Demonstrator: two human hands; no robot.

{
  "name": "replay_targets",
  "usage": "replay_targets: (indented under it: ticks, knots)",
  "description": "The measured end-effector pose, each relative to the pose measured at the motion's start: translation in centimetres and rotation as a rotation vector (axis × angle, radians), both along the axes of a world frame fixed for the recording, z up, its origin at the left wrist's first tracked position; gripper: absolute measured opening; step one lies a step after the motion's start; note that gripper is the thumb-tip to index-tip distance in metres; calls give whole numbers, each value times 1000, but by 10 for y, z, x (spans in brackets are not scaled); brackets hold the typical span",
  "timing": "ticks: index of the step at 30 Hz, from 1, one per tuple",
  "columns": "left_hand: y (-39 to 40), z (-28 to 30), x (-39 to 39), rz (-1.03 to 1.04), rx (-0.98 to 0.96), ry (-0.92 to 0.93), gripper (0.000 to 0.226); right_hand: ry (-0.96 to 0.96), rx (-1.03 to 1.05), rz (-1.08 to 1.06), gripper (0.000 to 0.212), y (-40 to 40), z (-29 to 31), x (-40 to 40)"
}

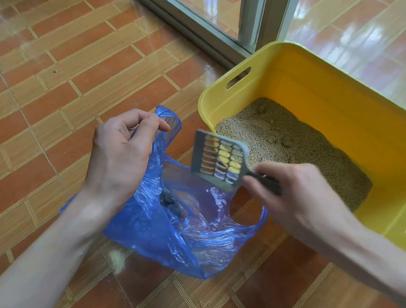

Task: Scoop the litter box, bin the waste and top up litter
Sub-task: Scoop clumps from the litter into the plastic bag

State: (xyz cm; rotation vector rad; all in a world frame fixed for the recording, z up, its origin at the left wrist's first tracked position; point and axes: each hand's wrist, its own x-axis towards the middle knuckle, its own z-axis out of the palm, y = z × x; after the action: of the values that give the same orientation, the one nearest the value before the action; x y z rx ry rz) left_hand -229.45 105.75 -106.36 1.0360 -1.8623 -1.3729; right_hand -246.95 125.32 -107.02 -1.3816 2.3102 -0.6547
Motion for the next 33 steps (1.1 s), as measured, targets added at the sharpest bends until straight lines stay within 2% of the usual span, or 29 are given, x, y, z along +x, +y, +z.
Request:
replay_targets:
  ticks: [4, 8, 11, 15, 21, 25, 30, 33]
  knots:
    - [4, -4, -13, -24, -2, -4, 26, 151, 69, -163, 35, 27, 31, -51]
    - [6, -11, -21, -50, 6, -15, 28, 196, 437, -304, 38, 55, 19, -119]
    - [7, -15, -23, -61, 13, -20, 32, 144, 582, -327, 38, 72, 0, -146]
    - [9, -17, -27, -64, 4, -40, 31, 134, 651, -320, 34, 76, -15, -145]
    - [11, -16, -31, -76, 2, -57, 30, 305, 693, -371, 32, 76, -34, -148]
    - [10, -16, -30, -78, 1, -61, 30, 224, 716, -372, 35, 75, -40, -157]
    - [9, -18, -28, -84, 6, -40, 30, -67, 695, -408, 33, 74, -40, -163]
    - [7, -20, -27, -89, -2, -39, 31, -135, 646, -434, 34, 74, -49, -164]
